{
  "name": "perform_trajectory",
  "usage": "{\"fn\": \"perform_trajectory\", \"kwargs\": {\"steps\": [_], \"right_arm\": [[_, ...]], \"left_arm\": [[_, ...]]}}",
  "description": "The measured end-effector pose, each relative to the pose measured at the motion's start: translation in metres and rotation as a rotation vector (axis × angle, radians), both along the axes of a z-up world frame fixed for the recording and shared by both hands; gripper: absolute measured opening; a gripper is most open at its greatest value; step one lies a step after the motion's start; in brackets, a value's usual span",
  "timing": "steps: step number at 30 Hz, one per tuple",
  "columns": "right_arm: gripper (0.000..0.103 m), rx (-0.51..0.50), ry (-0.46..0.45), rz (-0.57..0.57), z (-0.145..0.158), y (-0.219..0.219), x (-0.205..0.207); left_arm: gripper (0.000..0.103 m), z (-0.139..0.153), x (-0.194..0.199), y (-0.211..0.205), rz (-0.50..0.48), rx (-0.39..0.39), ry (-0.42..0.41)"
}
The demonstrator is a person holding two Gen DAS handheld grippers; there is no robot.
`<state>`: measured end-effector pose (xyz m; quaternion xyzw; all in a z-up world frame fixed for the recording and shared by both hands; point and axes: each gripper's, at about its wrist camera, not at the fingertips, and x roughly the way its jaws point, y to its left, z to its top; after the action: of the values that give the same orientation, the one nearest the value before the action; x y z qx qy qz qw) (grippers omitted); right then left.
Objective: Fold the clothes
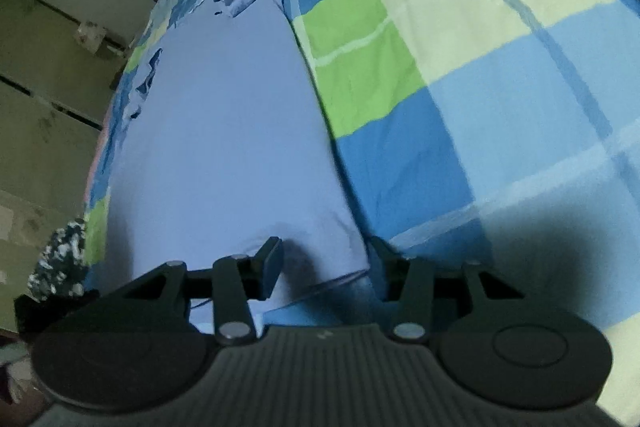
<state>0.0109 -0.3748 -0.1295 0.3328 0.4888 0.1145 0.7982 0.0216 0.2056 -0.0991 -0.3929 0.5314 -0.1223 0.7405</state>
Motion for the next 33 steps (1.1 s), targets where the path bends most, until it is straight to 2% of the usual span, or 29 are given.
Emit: {"fn": "perform_trajectory", "kwargs": {"steps": [1,2,3,5,13,19,23,29,33], "right_arm": [[0.032,0.002,0.003,0.003,0.0,0.001,0.001],[0.025,0.004,0.006,0.008,0.001,0.003,0.002],[0.016,0.003,0.012,0.02,0.002,0.006,0.004],[0.015,-0.011,0.015,0.037,0.005,0.01,0.007],[0.013,0.109,-0.077,0.015,0.038,0.005,0.032],[0.013,0.174,-0.15,-0.011,0.061,-0.003,0.068],[0.013,0.223,-0.193,-0.032,0.069,-0.013,0.094],[0.013,0.26,-0.226,-0.06,0.07,-0.026,0.138],[0.013,0.287,-0.252,-0.053,0.078,-0.034,0.178]], "left_arm": [[0.016,0.001,0.001,-0.002,-0.007,0.003,0.01],[0.011,0.003,0.003,-0.004,-0.018,0.02,0.016],[0.011,0.005,0.005,-0.007,-0.029,0.037,0.023],[0.008,0.012,0.009,-0.012,-0.053,0.081,0.026],[0.007,0.061,0.029,-0.004,0.024,0.009,-0.103],[0.007,0.089,0.058,-0.006,0.076,0.015,-0.16],[0.007,0.099,0.075,-0.008,0.126,0.017,-0.168],[0.007,0.119,0.117,-0.009,0.269,0.019,-0.163],[0.007,0.134,0.149,-0.019,0.312,0.044,-0.182]]}}
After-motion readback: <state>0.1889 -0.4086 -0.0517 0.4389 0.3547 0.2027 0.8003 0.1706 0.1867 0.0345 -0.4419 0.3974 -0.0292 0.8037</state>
